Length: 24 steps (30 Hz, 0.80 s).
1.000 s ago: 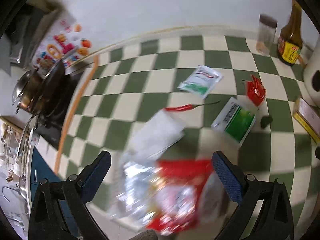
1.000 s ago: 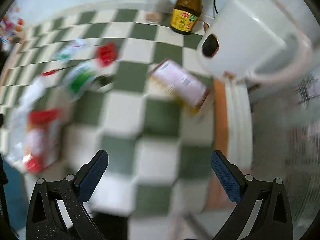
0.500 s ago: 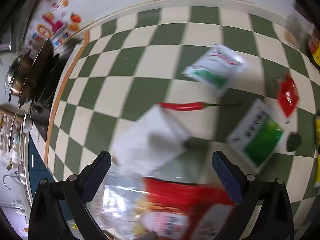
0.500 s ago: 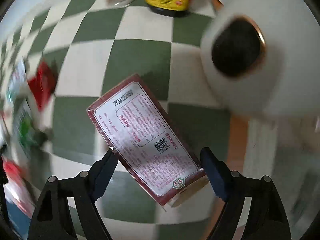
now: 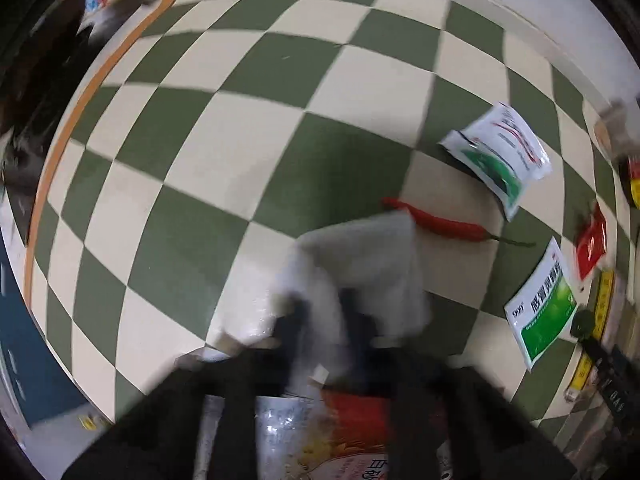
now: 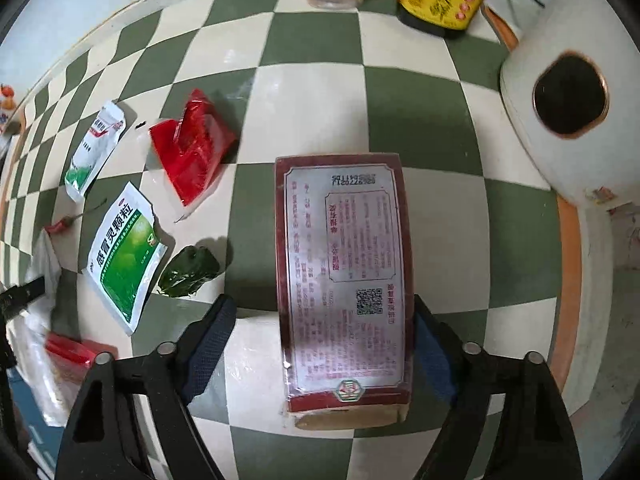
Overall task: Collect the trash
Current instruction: 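Grasp the pink-red box with the right tool while the left tool grasps the white tissue, then carry the box and tissue down over the bin and release both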
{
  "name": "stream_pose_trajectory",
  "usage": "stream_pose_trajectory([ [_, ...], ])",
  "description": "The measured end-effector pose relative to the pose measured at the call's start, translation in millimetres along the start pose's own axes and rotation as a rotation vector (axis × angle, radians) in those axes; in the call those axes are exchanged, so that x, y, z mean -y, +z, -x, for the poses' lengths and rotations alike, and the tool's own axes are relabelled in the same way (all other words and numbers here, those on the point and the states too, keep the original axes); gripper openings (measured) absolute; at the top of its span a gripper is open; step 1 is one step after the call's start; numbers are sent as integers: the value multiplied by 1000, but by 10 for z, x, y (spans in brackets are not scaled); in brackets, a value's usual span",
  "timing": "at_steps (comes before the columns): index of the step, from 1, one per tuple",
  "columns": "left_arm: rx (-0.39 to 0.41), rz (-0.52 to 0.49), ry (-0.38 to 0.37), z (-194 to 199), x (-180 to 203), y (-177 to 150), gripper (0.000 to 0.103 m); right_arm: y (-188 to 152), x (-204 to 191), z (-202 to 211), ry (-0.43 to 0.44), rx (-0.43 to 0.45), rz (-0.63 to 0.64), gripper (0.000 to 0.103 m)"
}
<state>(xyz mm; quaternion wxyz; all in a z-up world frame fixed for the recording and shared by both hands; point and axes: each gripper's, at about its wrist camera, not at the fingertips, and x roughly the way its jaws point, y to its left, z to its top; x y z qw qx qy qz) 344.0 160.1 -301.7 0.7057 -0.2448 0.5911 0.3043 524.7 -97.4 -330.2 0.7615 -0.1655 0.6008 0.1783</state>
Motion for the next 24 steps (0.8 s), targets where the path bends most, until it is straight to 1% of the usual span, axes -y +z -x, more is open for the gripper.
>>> stream_pose_trajectory([
  [1,15,-22,21,14,56,-15,6,-35,-41,41,3,18,5,60],
  [3,54,-56,60,79,142,-53,5,-81,-91,46,31,16,-4,60],
  [4,91,-79,94,154,190,-82,5,-83,-85,50,34,22,-8,60],
  [7,178,-107,133,409,245,-170,5,-150,-50,141,38,55,-35,60],
  [8,222,-119,153,544,269,-218,5,-180,-30,199,44,69,-51,60],
  [9,261,-126,159,675,269,-265,5,-223,-55,251,48,77,-57,60],
  [11,321,-137,160,925,116,-325,5,-291,-90,458,53,113,-67,60],
  [12,363,-147,161,1081,112,-414,5,-411,-79,564,55,126,-69,60],
  [14,406,-153,140,1302,-31,-454,5,-504,-166,759,65,162,-74,60],
  [15,430,-155,129,1413,-104,-537,5,-460,-209,917,71,177,-75,60],
  [17,463,-163,103,1599,-209,-692,5,-703,-258,1206,85,209,-78,60],
  [18,483,-167,84,1703,-282,-818,5,-813,-333,1356,93,230,-79,60],
  [19,492,-174,73,1763,-308,-876,5,-937,-414,1509,101,251,-78,60],
  [21,511,-191,44,1897,-446,-1093,5,-1249,-467,1783,110,288,-74,60],
  [24,531,-229,-1,2032,-688,-1454,5,-1731,-732,2125,119,339,-79,60],
])
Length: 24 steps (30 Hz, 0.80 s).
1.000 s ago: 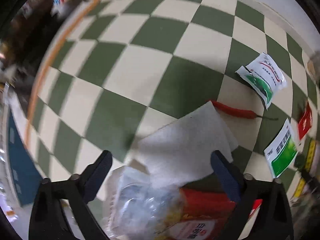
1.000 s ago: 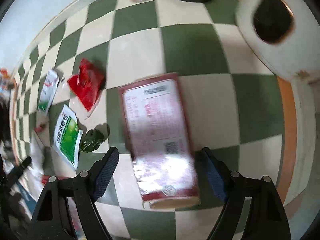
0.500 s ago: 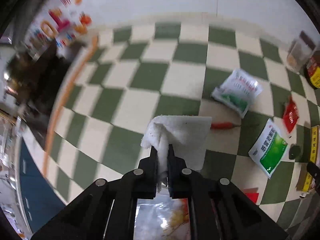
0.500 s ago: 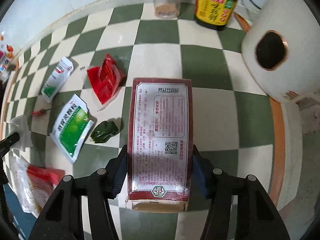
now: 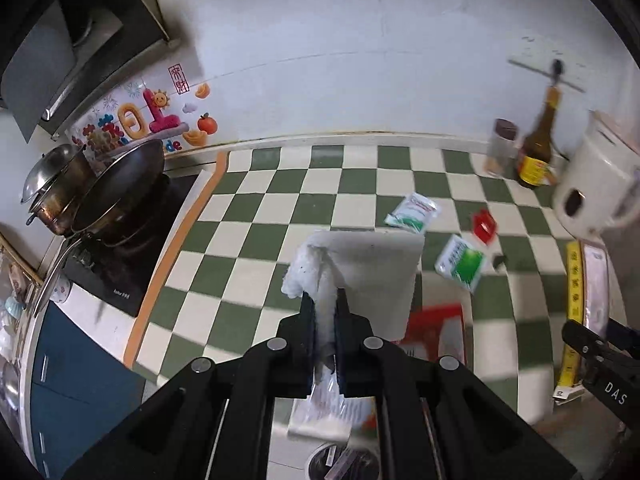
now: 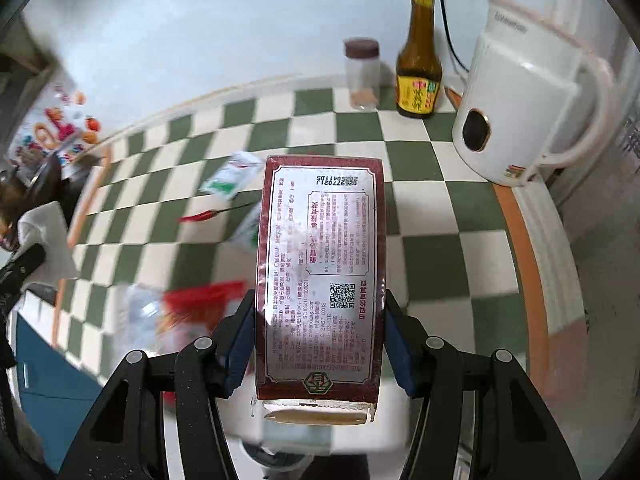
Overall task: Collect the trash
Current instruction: 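Carry the box and tissue down over the bin and release both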
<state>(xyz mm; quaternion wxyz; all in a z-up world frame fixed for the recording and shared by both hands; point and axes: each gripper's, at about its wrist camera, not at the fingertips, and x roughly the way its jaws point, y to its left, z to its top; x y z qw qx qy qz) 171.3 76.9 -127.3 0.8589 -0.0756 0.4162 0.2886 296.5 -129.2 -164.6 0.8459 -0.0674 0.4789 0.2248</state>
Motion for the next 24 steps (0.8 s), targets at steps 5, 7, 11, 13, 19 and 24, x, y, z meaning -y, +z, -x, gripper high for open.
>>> stream_pose_trajectory([
  [5,-23,-26,-95,366,-304,-636,5,-750,-448,545,11,38,-24,60],
  [7,-60,-35,-125,397,-399,-897,5,-1107,-593,679,15,33,-37,60],
  [11,-200,-62,-155,264,-536,-1536,5,-1918,-796,692,21,-43,-68,60],
  [13,-287,-73,-159,63,-563,-1892,5,-2271,-827,548,17,-114,-74,60],
  [19,-575,-17,-175,-933,-548,-2906,6,-3403,-723,-375,-1,-342,-107,60],
  [24,-756,28,-189,-2019,-367,-3793,6,-4260,-582,-1529,-7,-495,-114,60],
])
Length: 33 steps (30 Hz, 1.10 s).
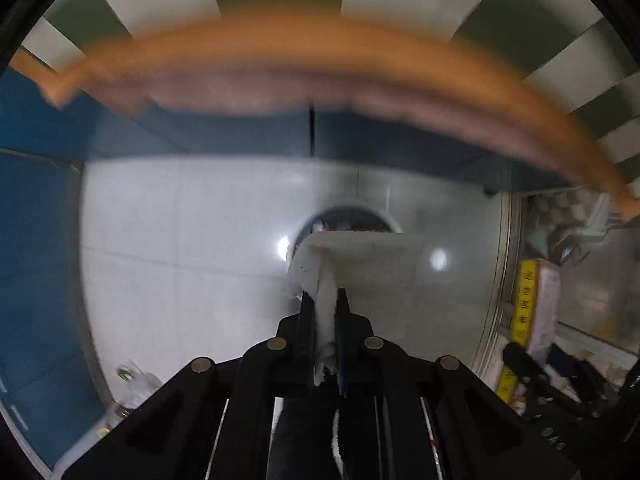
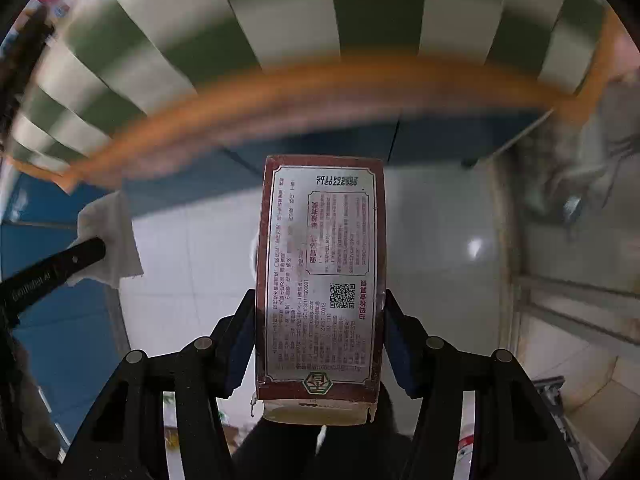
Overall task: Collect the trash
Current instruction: 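Carry the box and tissue down over the bin and release both, then raise both tools back up toward the counter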
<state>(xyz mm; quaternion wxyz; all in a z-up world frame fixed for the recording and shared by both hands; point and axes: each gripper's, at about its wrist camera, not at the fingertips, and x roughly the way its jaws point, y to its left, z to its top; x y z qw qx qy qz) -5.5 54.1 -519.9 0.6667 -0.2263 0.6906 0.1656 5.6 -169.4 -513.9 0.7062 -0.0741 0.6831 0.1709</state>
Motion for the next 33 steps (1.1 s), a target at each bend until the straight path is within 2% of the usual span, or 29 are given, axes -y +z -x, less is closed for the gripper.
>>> stream_pose_trajectory([
  [3,-93,18,-28,-911,16,110,6,-40,68,-790,13,-56,-7,60],
  [6,-154,-1,-32,-1634,45,213,6,-42,116,-1605,18,-97,-9,60],
  [10,-201,-20,-37,-2284,80,283,6,-32,121,-2394,16,-137,0,60],
  [12,-208,-26,-38,-2439,74,301,6,-23,137,-2729,16,-157,0,60],
  [14,-217,-29,-42,-2564,77,317,12,-11,127,-3001,15,-177,4,60],
  [18,-218,-7,-49,-2585,-64,311,13,22,106,-3259,23,-202,-3,60],
  [20,-206,1,-35,-2531,-136,302,23,44,108,-3308,29,-217,-12,61],
  [21,-194,6,-23,-2501,-170,282,31,53,109,-3313,33,-224,-14,61],
  [23,-170,6,-4,-2427,-271,268,66,73,116,-3272,22,-225,-10,70],
  [24,-142,5,27,-2328,-295,246,72,70,134,-3245,21,-223,-3,83],
  [25,-117,1,64,-2256,-331,228,82,73,122,-3200,18,-220,1,93],
  [26,-97,-7,91,-2183,-334,211,94,85,115,-3157,12,-215,3,97],
  [27,-67,-20,127,-2086,-334,181,100,58,113,-3088,-1,-204,6,103],
  [29,-10,-43,178,-1879,-325,121,103,69,105,-2939,-23,-183,13,103],
  [33,34,-44,171,-1510,-340,-9,103,56,97,-2589,-41,-145,11,103],
])
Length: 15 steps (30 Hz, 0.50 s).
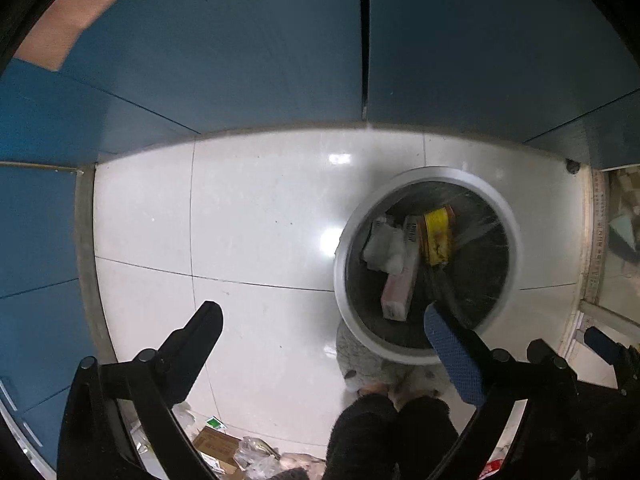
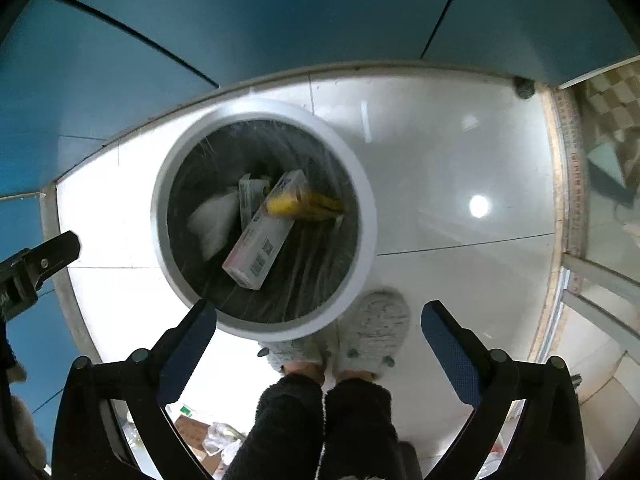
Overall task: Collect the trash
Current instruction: 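Raise both tools back up toward the counter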
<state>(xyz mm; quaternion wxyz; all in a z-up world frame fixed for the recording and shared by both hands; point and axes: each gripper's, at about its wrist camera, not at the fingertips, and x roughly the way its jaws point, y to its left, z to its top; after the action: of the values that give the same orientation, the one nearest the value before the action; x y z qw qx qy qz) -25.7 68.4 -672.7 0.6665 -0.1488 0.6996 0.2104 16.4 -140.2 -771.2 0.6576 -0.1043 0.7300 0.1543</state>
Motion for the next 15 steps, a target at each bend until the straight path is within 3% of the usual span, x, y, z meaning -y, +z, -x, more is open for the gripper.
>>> stream_pose_trajectory([
  [7,27,19,-27,760,-86,-252,103,-180,9,838,-30,62,21,103],
  [15,62,28,-64,1636,-50,-545,103,-499,38,2138,-41,155,33,103],
])
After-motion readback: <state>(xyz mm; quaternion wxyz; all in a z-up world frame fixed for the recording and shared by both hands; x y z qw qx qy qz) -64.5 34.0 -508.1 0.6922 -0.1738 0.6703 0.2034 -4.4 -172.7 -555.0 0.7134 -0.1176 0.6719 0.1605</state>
